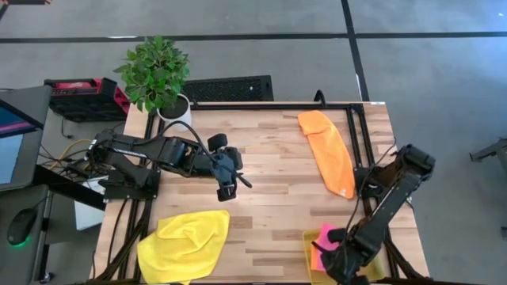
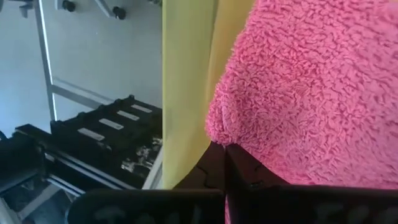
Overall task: Fold microfiber towels
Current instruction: Put the pink microfiber cloth into the bin
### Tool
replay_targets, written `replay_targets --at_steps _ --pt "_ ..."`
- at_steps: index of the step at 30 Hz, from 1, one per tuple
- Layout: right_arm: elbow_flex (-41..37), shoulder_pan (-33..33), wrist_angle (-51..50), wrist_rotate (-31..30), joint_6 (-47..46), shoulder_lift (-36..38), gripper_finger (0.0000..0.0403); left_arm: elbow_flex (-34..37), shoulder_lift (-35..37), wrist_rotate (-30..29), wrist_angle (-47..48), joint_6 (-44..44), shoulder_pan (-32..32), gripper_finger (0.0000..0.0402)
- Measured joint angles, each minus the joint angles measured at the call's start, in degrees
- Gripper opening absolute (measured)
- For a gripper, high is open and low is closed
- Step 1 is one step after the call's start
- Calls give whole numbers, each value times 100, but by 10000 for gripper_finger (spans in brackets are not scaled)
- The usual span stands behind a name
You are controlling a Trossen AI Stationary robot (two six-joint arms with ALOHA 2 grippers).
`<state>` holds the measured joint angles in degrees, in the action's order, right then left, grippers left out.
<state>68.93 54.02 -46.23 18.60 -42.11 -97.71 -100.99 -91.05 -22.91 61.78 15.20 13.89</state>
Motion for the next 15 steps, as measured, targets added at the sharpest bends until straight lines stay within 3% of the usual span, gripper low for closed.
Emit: replay_targets --at_steps 10,15 --pt "0 -95 11 24 -350 -106 25 0 0 1362 -7 -391 2 150" --pt "0 -96 25 38 -350 -103 37 0 0 1691 -37 -547 2 150"
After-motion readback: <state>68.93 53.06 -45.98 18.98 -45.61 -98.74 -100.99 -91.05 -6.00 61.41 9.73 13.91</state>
